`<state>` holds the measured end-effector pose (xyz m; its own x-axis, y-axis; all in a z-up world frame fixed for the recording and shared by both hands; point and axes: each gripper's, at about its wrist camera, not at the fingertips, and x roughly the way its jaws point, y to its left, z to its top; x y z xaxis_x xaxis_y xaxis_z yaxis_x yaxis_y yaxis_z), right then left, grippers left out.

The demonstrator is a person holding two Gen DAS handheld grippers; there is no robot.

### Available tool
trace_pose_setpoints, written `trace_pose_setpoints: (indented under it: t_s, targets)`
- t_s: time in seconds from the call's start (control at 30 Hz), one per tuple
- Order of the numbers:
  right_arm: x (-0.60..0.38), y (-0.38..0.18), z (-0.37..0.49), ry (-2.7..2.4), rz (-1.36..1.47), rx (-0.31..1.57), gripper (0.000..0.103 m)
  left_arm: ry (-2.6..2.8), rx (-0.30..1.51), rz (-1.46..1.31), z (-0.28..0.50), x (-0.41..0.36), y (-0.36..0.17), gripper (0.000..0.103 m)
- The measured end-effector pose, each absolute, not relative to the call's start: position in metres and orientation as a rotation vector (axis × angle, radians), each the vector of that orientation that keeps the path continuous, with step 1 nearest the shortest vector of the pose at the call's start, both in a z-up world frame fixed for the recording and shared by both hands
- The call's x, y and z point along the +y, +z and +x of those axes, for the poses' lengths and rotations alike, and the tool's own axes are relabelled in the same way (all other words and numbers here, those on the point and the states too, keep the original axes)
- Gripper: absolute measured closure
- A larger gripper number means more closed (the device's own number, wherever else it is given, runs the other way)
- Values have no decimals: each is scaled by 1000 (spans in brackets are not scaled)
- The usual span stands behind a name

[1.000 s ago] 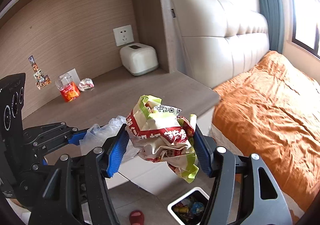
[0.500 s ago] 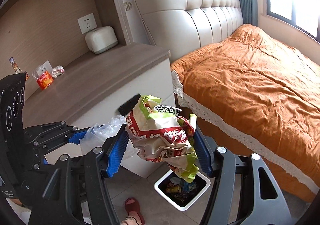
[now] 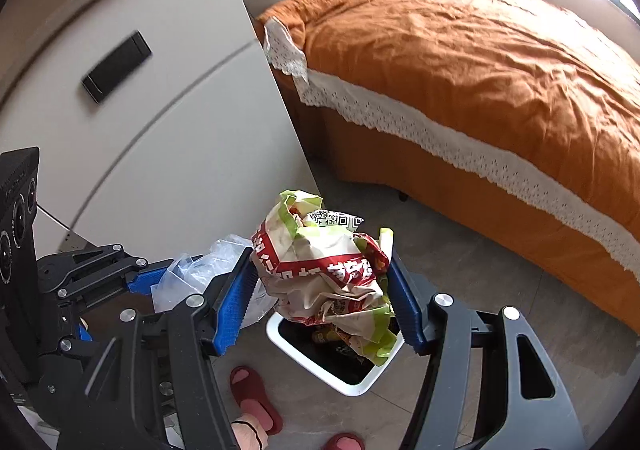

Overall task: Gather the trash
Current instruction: 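Carry the bag and wrapper over the white bin and open both tools, then move both open tools back to the last desk items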

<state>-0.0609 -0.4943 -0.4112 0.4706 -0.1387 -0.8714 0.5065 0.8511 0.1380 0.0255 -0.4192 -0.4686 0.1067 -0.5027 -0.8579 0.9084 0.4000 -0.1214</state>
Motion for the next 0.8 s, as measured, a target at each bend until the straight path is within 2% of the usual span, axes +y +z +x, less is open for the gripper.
trace_pose_setpoints:
  t_s: [0.13, 0.2, 0.23, 0.27, 0.3, 0.5, 0.8]
  targets:
    - [-498, -479, -63, -417, 434, 1066, 39, -1129, 1036, 531, 34, -426, -537, 64]
    - [-499, -512, -63, -410, 448, 1096, 33, -1139, 1059, 538, 36, -430, -562, 56]
    - [-499, -523, -62, -407, 449, 1109, 28, -1146, 1082, 536, 39, -431, -577, 32]
    - [-500, -536, -62, -412, 449, 1120, 13, -1150, 1094, 530, 42, -431, -585, 5]
    - [-501, -546, -63, -422, 449, 1123, 4, -1146, 1100, 528, 44, -431, -595, 5]
    - [-507, -580, -63, -445, 460, 1167, 4, -1120, 1134, 529, 52, -428, -621, 5]
    - [-505, -547, -54, -442, 433, 1155, 4, -1109, 1100, 530, 50, -424, -585, 5]
